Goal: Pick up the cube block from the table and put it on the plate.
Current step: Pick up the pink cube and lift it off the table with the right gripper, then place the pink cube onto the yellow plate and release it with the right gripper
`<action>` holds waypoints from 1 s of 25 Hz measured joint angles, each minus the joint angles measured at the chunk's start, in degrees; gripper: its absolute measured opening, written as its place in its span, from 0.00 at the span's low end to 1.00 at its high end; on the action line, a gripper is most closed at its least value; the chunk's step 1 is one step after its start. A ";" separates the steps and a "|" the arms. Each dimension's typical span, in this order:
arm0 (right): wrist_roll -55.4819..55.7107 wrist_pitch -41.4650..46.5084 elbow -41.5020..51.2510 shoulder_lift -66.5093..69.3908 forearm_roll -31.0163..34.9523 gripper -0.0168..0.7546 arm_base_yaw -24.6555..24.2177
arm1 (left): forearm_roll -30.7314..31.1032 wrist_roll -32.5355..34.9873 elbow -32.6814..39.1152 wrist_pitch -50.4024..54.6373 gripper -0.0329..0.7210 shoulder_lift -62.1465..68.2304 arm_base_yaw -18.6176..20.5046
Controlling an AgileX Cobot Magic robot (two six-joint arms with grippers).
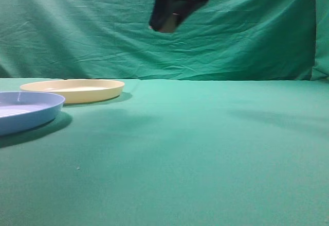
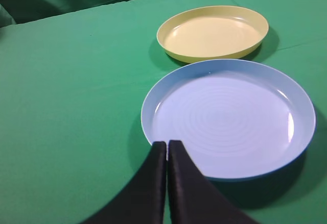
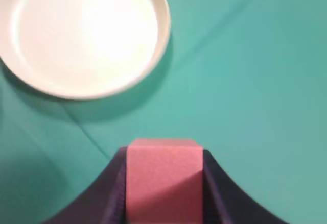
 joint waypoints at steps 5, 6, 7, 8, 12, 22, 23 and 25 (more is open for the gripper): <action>0.00 5.61 -19.05 13.85 0.11 0.33 5.48 | 0.00 0.00 0.00 0.00 0.04 0.00 0.00; -0.03 6.15 -22.36 16.68 0.11 0.33 6.14 | 0.00 0.00 0.00 0.00 0.04 0.00 0.00; -0.12 6.46 -24.88 19.27 0.11 0.33 6.88 | 0.00 0.00 0.00 0.00 0.04 0.00 0.00; -0.12 6.50 -27.53 21.21 0.11 0.33 7.34 | 0.00 0.00 0.00 0.00 0.04 0.00 0.00; -0.99 5.33 -33.80 27.47 0.11 0.33 8.49 | 0.00 0.00 0.00 0.00 0.04 0.00 0.00; -1.45 -0.11 -34.76 31.99 0.96 0.57 8.71 | 0.00 0.00 0.00 0.00 0.04 0.00 0.00; -1.45 -0.25 -34.76 32.09 1.06 0.67 8.71 | 0.00 0.00 0.00 0.00 0.04 0.00 0.00; -1.45 -0.36 -34.76 32.22 1.06 0.82 8.71 | 0.00 0.00 0.00 0.00 0.04 0.00 0.00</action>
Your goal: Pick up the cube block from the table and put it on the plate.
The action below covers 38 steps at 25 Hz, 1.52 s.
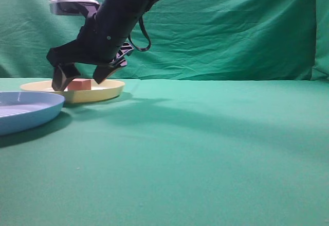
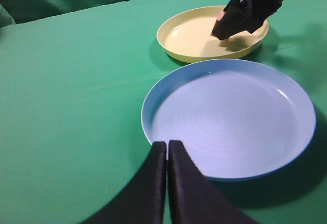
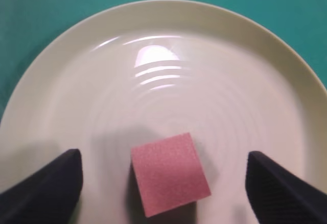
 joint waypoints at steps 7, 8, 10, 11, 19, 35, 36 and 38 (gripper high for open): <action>0.00 4.50 -0.09 -3.32 -0.53 0.80 -0.12 | 0.00 0.00 0.00 0.00 0.04 0.00 0.00; 0.59 6.35 -0.09 -4.80 -1.09 0.74 -0.41 | 0.00 0.00 0.00 0.00 0.04 0.00 0.00; 4.35 11.54 -0.09 -9.07 -2.57 0.57 -1.35 | 0.00 0.00 0.00 0.00 0.04 0.00 0.00; 7.63 13.92 -0.09 -11.26 -3.58 0.45 -1.96 | 0.00 0.00 0.00 0.00 0.04 0.00 0.00; 23.51 33.35 -0.13 -24.23 -11.01 0.02 -8.42 | 0.00 0.00 0.00 0.00 0.04 0.00 0.00; 24.36 3.88 57.85 -79.10 -11.73 0.02 -9.59 | 0.00 0.00 0.00 0.00 0.04 0.00 0.00; 24.36 1.13 62.00 -83.30 -11.62 0.02 -9.59 | 0.00 0.00 0.00 0.00 0.04 0.00 0.00; 24.36 -2.69 69.28 -91.12 -11.39 0.02 -9.59 | 0.00 0.00 0.00 0.00 0.04 0.00 0.00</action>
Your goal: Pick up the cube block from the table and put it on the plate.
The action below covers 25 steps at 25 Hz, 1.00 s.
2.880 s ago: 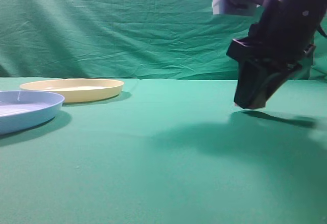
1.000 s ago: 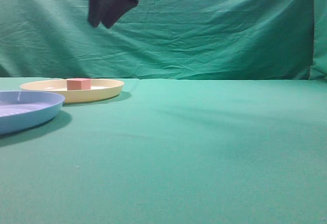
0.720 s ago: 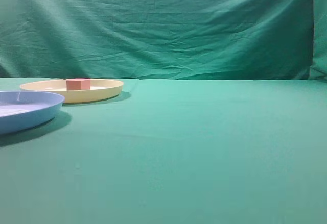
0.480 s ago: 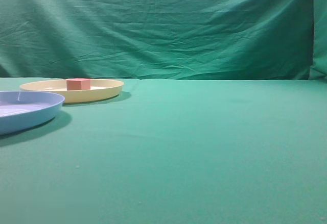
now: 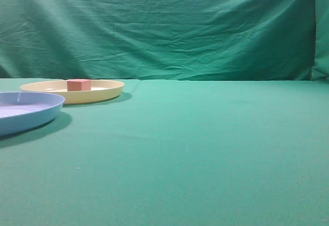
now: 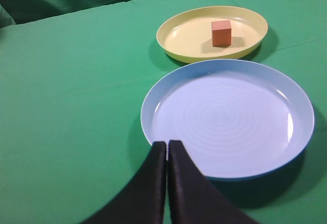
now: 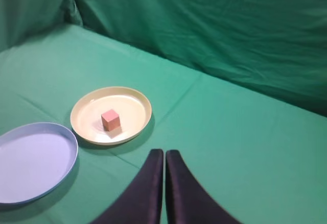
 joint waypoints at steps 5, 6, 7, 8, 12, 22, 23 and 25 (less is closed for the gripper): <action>-0.63 -0.39 11.13 -21.08 -0.71 0.02 0.00 | 0.00 0.00 0.00 0.00 0.04 0.00 0.00; -0.98 -0.11 12.78 -24.83 -1.33 0.02 0.00 | 0.00 0.00 0.00 0.00 0.04 0.00 0.00; -1.17 0.15 14.37 -29.32 -1.79 0.02 0.00 | 0.00 0.00 0.00 0.00 0.04 0.00 0.00; -1.32 0.15 15.77 -33.83 -1.89 0.02 0.00 | 0.00 0.00 0.00 0.00 0.04 0.00 0.00; -0.27 -0.08 23.17 -49.57 -2.14 0.02 0.00 | 0.00 0.00 0.00 0.00 0.04 0.00 0.00; 3.36 -2.90 37.02 -49.88 -4.71 0.02 -1.93 | 0.00 0.00 0.00 0.00 0.04 0.00 0.09; 3.46 -3.14 38.33 -49.88 -4.71 0.02 -3.35 | 0.00 0.00 0.00 0.00 0.04 0.00 0.09; 3.46 -3.51 40.75 -49.88 -4.71 0.02 -6.36 | 0.00 0.00 0.00 0.00 0.04 0.00 0.09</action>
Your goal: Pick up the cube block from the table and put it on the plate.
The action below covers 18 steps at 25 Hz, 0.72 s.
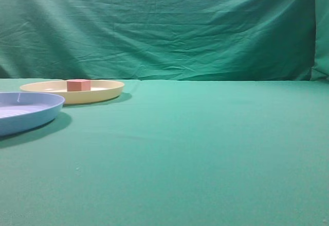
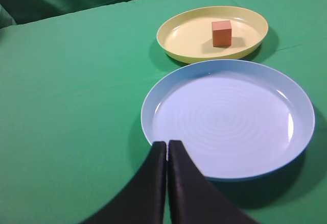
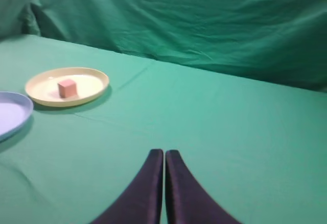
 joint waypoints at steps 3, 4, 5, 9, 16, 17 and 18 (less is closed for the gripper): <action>0.00 0.00 2.86 -1.29 0.00 0.02 -5.13 | 0.00 0.00 0.00 0.00 0.04 0.00 0.00; 0.00 -0.27 3.63 -1.56 0.00 0.02 -7.15 | 0.00 0.00 0.00 0.00 0.04 0.00 0.00; -0.15 -0.27 4.49 -1.83 0.00 0.02 -9.12 | 0.00 0.00 0.00 0.00 0.04 0.00 0.00; -2.10 -0.30 7.02 -1.83 0.00 0.02 -14.32 | 0.00 0.00 0.00 0.00 0.04 0.00 0.00; -3.49 -0.26 10.18 -1.83 -0.13 0.02 -19.18 | 0.00 0.00 0.00 0.00 0.04 0.00 0.00; -3.49 -0.26 11.12 -1.83 -0.13 0.02 -19.30 | 0.00 0.00 0.00 0.00 0.04 0.00 0.00; -3.49 -0.14 11.74 -1.83 -0.13 0.02 -19.44 | 0.00 0.00 0.00 0.00 0.04 0.00 0.00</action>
